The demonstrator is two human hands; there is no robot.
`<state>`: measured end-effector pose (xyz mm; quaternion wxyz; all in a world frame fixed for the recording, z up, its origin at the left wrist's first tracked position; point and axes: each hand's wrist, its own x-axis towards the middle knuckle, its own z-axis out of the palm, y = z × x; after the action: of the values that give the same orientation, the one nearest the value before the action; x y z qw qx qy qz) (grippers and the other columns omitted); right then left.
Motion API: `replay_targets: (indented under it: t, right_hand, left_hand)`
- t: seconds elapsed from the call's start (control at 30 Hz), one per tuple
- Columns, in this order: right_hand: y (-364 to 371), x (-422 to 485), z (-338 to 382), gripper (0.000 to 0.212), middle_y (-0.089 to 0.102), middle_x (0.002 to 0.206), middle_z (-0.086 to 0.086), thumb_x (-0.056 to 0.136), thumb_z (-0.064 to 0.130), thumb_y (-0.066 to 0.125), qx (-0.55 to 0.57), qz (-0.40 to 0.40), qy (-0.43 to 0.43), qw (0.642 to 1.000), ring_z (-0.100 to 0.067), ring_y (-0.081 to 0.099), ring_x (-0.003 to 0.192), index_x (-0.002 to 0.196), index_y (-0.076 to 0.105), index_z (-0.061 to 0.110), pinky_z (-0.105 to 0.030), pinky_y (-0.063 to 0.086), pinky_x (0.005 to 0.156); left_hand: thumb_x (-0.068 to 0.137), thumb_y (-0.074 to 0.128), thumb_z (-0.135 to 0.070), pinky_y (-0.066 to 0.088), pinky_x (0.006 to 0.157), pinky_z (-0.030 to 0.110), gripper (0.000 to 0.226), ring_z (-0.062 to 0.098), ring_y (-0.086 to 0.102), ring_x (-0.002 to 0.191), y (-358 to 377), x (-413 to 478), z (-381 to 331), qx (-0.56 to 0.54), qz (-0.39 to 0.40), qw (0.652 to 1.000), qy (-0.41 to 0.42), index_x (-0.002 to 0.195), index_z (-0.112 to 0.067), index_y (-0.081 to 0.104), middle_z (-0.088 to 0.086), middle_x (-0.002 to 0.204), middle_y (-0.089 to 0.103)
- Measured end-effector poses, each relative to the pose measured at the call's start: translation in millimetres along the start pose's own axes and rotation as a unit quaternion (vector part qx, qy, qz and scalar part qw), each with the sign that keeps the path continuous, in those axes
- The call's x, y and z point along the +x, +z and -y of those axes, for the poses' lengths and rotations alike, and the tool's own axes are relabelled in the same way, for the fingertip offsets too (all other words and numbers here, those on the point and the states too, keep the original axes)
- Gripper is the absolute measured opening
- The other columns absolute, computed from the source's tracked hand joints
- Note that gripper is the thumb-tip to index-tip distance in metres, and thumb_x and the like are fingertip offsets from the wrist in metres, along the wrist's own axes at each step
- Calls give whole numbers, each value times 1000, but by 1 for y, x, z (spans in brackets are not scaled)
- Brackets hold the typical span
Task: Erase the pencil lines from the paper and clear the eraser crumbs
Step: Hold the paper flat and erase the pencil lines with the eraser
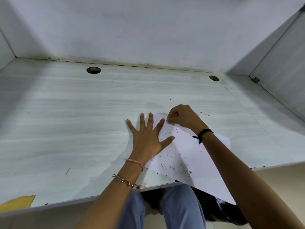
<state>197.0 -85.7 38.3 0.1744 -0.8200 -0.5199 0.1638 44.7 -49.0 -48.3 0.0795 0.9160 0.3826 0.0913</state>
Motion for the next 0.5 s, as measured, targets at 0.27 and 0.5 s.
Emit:
replay_targets:
  t: [0.27,0.5]
  right_hand:
    - [-4,12,-11,6,62,74,-2,81,9,65,4,-68,38,997,-9,51,58,81,70,5,-15,34,49]
    - [12,-6,-9,5,62,68,4,82,17,67,45,-17,8,999,-5,51,56,79,70,14,-8,36,48]
  left_hand:
    - [65,-11,-88,-14,102,76,100,34,-15,148,-3,-2,0,-8,6,1000,-2,153,-43,4,6,164,-7]
    - [71,-1,-89,-17,100,76,94,34,-14,148,-2,0,1,-11,4,1000,-1,153,-43,5,5,164,-5]
